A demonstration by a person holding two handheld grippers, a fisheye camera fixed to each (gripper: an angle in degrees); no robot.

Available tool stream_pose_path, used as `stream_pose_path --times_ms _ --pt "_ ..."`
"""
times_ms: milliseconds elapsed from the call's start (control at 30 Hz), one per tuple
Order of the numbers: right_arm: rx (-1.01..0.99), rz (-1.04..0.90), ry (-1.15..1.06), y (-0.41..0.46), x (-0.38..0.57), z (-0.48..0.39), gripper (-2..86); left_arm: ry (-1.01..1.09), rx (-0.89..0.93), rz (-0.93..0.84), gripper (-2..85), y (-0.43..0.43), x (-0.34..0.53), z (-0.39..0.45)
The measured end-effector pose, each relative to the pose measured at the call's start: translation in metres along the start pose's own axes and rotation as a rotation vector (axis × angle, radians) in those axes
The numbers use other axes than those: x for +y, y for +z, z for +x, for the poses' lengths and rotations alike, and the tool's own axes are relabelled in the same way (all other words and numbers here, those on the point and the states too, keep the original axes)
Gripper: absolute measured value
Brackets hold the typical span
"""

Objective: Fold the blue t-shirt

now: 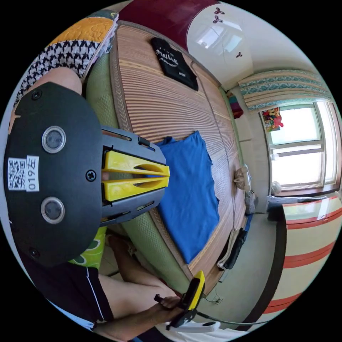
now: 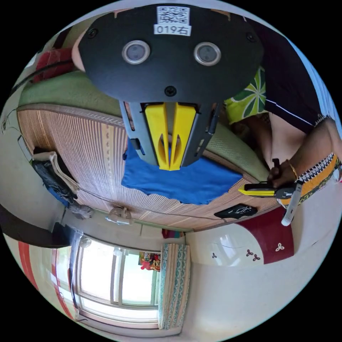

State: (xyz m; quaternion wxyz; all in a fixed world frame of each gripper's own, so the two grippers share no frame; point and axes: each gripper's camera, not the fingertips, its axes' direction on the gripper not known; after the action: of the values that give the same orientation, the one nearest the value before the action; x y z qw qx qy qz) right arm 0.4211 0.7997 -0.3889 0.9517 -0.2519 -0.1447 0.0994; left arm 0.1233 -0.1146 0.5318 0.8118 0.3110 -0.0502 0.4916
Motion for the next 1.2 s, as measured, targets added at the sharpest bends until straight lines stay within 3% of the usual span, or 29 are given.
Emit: stream_pose_path --times_ms 300,467,667,833,1000,1200 --pt "0.125 -0.164 0.202 0.083 0.059 -0.004 -0.7 -0.148 -0.087 -0.144 1.1 0.029 0.061 0.011" --pt "0.125 -0.061 0.211 0.108 0.08 0.001 -0.7 -0.146 -0.026 -0.036 0.8 0.007 0.057 0.006" --pt "0.14 -0.108 0.077 0.161 0.097 -0.017 -1.0 0.022 0.009 0.048 0.7 -0.006 0.038 0.003" --pt "0.135 -0.11 0.071 0.202 0.105 -0.024 -1.0 0.063 -0.088 0.126 0.8 -0.018 0.026 0.001" --pt "0.152 -0.034 0.078 0.235 0.121 -0.032 -0.9 0.122 0.006 0.092 0.7 -0.011 0.035 0.0" --pt "0.065 0.016 0.118 0.277 0.137 -0.036 1.0 0.011 0.224 0.105 0.7 -0.014 0.054 -0.012"
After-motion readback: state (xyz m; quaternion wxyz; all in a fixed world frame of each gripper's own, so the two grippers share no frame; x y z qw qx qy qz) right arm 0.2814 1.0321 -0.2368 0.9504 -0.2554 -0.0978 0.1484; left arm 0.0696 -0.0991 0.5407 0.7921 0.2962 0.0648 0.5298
